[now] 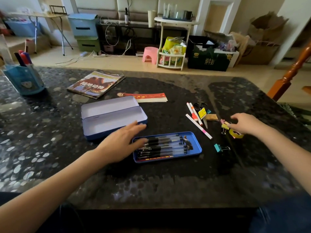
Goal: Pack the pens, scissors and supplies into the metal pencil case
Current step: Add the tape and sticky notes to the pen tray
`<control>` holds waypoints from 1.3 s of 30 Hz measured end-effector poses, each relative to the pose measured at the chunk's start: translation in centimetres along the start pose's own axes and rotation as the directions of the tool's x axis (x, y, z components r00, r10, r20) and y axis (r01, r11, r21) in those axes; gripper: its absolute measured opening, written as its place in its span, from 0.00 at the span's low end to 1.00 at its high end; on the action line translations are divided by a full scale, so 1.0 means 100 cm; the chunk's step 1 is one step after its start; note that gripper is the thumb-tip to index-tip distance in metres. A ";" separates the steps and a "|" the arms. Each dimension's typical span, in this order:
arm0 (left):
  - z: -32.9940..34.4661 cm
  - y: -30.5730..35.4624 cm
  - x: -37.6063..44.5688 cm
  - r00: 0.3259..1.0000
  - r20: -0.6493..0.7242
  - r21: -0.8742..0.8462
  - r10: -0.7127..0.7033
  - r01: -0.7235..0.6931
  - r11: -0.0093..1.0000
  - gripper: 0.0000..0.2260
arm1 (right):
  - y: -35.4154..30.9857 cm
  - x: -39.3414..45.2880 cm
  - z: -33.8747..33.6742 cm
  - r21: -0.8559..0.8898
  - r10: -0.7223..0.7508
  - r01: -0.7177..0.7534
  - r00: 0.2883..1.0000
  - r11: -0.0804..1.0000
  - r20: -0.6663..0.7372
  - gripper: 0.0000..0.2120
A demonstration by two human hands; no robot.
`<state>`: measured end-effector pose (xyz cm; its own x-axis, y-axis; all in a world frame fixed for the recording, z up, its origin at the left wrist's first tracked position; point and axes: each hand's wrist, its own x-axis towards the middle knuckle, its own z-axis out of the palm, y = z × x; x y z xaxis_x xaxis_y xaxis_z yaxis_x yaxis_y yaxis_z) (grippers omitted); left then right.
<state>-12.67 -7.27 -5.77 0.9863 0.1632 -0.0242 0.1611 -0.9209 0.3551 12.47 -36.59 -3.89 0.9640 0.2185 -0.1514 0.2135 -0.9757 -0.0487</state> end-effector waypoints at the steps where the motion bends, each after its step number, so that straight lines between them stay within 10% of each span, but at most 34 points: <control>1: 0.003 0.007 -0.001 0.995 0.079 -0.001 0.056 -0.056 0.998 0.28 | 0.003 0.000 -0.001 -0.001 0.025 -0.025 0.999 1.000 0.048 0.27; 10: 0.022 0.009 -0.001 0.973 0.191 -0.028 0.130 -0.127 0.991 0.30 | -0.009 -0.016 0.002 -0.014 0.071 -0.069 0.988 0.997 0.134 0.24; 18: 0.021 0.010 -0.002 0.976 0.183 -0.092 0.115 -0.099 0.991 0.42 | -0.073 -0.072 0.015 0.323 -0.599 0.553 0.799 0.768 0.056 0.22; 32: 0.005 -0.007 0.012 0.954 0.243 -0.102 0.173 -0.152 0.983 0.39 | -0.090 -0.065 0.027 0.193 -0.641 0.617 0.759 0.763 0.111 0.22; 39: 0.026 0.019 0.002 0.902 0.280 0.198 0.329 -0.389 0.899 0.33 | -0.092 -0.070 0.022 0.103 -0.638 0.630 0.760 0.770 0.125 0.21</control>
<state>-12.07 -9.87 -7.51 0.9525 -0.2546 -0.1669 -0.2320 -0.9621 0.1433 3.37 -29.08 -4.58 0.5765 0.7903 -0.2073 0.7550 -0.6123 -0.2346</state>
